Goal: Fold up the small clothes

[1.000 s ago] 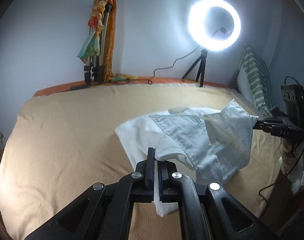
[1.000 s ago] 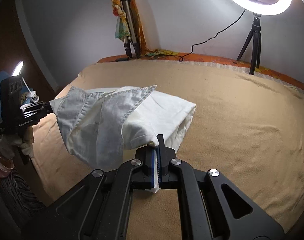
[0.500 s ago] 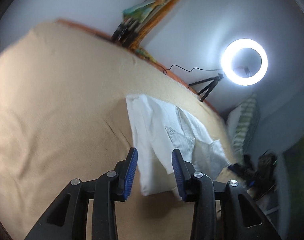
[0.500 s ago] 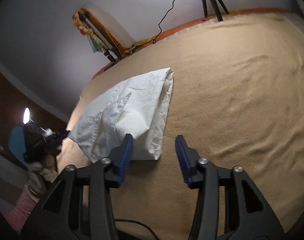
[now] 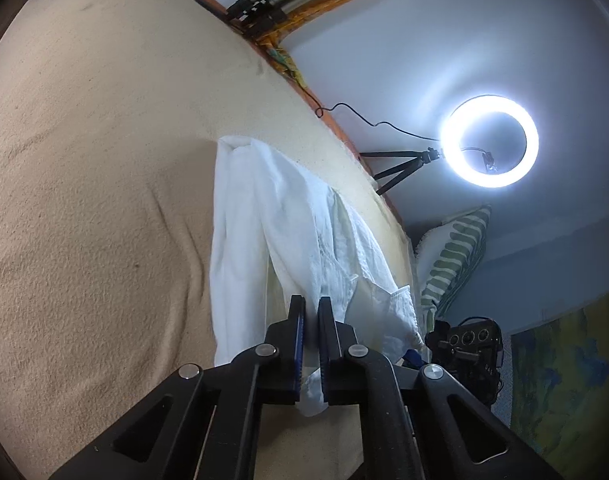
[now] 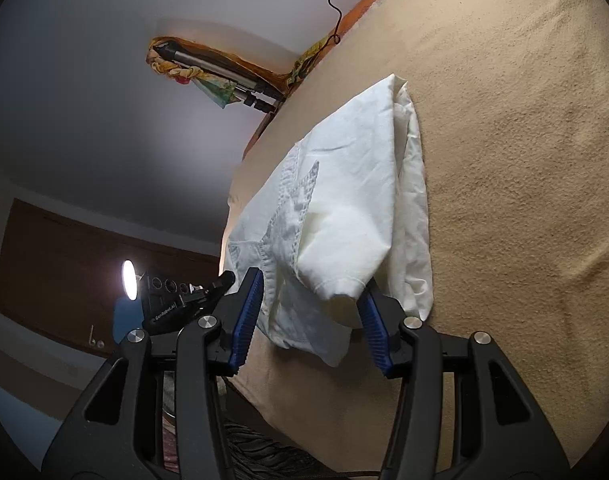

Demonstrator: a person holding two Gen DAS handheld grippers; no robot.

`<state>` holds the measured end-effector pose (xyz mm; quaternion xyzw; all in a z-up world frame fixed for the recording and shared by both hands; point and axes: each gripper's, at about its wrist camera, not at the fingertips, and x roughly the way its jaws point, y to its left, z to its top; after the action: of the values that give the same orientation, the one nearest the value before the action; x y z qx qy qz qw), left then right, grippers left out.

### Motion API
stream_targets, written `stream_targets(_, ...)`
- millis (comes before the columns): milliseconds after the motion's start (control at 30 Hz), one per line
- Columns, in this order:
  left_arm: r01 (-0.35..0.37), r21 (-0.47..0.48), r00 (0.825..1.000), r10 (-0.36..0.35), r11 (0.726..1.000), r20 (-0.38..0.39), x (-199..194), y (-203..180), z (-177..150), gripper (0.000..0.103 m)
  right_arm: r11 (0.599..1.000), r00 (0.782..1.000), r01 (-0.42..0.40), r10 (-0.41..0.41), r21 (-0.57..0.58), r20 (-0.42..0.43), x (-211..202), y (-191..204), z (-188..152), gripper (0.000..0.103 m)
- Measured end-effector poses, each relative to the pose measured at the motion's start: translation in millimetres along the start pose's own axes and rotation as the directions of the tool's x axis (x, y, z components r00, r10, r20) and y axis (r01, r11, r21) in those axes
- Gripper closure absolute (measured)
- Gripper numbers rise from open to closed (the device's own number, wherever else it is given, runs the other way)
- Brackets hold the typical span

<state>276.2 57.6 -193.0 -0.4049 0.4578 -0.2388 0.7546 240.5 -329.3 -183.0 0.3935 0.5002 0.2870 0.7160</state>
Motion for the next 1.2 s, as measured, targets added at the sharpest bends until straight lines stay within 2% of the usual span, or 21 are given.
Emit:
stream_targets(133,-0.007,0.006,1.000,0.007,1.000,0.006,-0.4,-2.9,-2.5,0.101,0.995,0.998,-0.061,0.058,0.082,0.031,-1.9,-9.2,5.6,0.052)
stream_targets(200,-0.018,0.024,1.000,0.018,1.000,0.012,-0.1,-6.2,-2.9,0.101,0.992,0.997,-0.070,0.065,0.110,0.050,-6.5,-14.3,7.7,0.052)
stream_targets(267,-0.035,0.044,0.999,0.034,0.998,0.017,0.7,-9.4,-4.6,0.101,0.993,0.998,-0.045,0.040,0.110,0.047,-5.6,-15.7,9.3,0.053)
stream_targets(333,-0.041,0.047,0.999,0.040,0.998,0.014,3.0,-11.0,-4.7,0.102,0.997,0.999,0.011,-0.013,0.071,0.031,0.9,-11.8,10.1,0.075)
stream_targets(367,-0.043,0.050,0.999,0.042,0.998,0.013,4.2,-13.5,-4.9,0.103,0.998,0.999,0.052,-0.053,0.047,0.012,6.1,-8.6,10.4,0.093)
stream_targets(433,-0.029,0.053,1.000,0.029,0.998,0.010,0.2,-17.7,-5.0,0.103,0.991,0.991,0.137,-0.137,-0.006,-0.001,9.6,0.5,10.5,0.094)
stream_targets(500,-0.026,0.097,1.000,0.024,0.995,0.017,-6.4,-29.3,-5.0,0.103,0.988,0.991,0.136,-0.136,-0.068,0.008,2.9,16.1,10.6,0.096)
stream_targets(533,-0.060,0.150,0.998,0.058,0.987,0.023,-8.6,-35.4,-7.4,0.103,0.983,0.989,0.148,-0.147,-0.111,0.023,-3.6,22.1,10.9,0.096)
stream_targets(600,-0.191,0.257,0.981,0.195,0.947,0.012,-0.5,-37.5,-17.6,0.103,0.964,0.980,0.197,-0.192,-0.180,0.044,-11.8,27.6,9.8,0.097)
stream_targets(633,-0.233,0.269,0.970,0.244,0.935,-0.007,6.6,-31.0,-22.3,0.103,0.958,0.974,0.228,-0.226,-0.175,0.030,-9.8,20.8,8.6,0.097)
stream_targets(700,-0.270,0.240,0.957,0.287,0.932,-0.038,18.1,-13.6,-28.2,0.103,0.942,0.951,0.304,-0.309,-0.144,-0.016,1.8,-0.7,3.6,0.097)
stream_targets(767,-0.262,0.235,0.959,0.279,0.936,-0.042,18.2,-7.9,-28.6,0.103,0.925,0.930,0.353,-0.363,-0.141,-0.055,10.9,-16.3,-2.0,0.097)
stream_targets(867,-0.260,0.280,0.960,0.278,0.924,-0.025,8.3,-15.4,-27.9,0.101,0.898,0.911,0.392,-0.408,-0.198,-0.049,6.3,-13.3,-3.3,0.097)
stream_targets(933,-0.256,0.286,0.961,0.276,0.923,-0.030,0.0,-18.0,-27.2,0.092,0.881,0.900,0.422,-0.435,-0.214,-0.020,-4.7,-7.5,-0.4,0.091)
stream_targets(1000,-0.247,0.283,0.966,0.260,0.927,-0.006,-7.8,-22.7,-24.1,0.089,0.850,0.878,0.470,-0.478,-0.238,0.031,-18.0,1.8,2.4,0.070)
stream_targets(1100,-0.253,0.320,0.967,0.250,0.913,0.049,-11.8,-36.7,-12.3,0.088,0.806,0.860,0.510,-0.487,-0.301,0.152,-33.7,24.7,5.4,0.066)
stream_targets(1200,-0.278,0.351,0.961,0.263,0.894,0.091,-0.4,-49.3,4.2,0.087,0.802,0.876,0.482,-0.430,-0.352,0.221,-31.7,47.1,13.3,0.066)
